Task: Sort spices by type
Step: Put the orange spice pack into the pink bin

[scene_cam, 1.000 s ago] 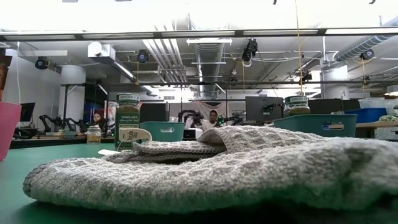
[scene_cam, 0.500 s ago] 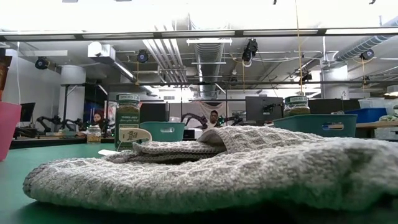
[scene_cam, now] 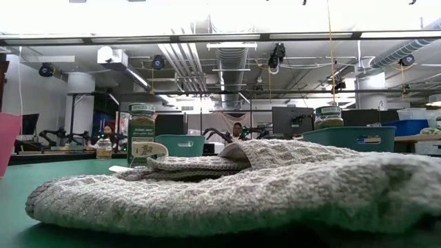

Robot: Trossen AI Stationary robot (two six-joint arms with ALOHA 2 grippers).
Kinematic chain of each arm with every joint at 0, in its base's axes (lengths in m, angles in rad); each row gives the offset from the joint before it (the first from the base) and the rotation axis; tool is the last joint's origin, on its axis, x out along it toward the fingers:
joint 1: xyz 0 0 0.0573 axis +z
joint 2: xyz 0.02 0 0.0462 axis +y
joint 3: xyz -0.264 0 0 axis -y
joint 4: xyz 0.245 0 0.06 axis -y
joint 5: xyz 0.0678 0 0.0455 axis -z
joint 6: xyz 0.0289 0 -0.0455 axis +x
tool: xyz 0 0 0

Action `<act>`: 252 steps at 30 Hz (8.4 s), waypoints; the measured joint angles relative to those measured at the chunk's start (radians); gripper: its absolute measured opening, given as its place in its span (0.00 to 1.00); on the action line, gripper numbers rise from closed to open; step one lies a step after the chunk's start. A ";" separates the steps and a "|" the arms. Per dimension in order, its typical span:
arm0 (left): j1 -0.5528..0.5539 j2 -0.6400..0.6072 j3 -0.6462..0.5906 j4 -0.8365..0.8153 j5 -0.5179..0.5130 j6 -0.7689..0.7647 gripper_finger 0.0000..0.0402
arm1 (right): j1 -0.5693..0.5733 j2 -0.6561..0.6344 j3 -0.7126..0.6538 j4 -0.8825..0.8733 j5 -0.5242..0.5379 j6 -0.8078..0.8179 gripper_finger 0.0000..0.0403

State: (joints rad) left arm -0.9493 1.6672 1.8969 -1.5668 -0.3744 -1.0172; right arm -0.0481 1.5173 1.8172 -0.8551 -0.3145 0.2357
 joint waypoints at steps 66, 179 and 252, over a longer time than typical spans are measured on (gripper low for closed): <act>-0.051 0.000 -0.826 0.733 0.474 -0.293 0.39 | 0.014 -0.018 -0.123 -0.099 -0.001 0.053 0.65; -0.187 0.054 -0.623 0.534 0.316 -0.495 0.00 | 0.020 -0.018 -0.141 -0.070 0.000 -0.010 0.60; 0.332 -0.284 -0.150 0.888 0.079 0.725 0.00 | 0.286 0.352 0.478 0.493 -0.157 -0.431 0.63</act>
State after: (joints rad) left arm -0.6170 1.3832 1.7470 -0.6788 -0.2952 -0.2921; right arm 0.2383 1.8690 2.2955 -0.3618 -0.4717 -0.1951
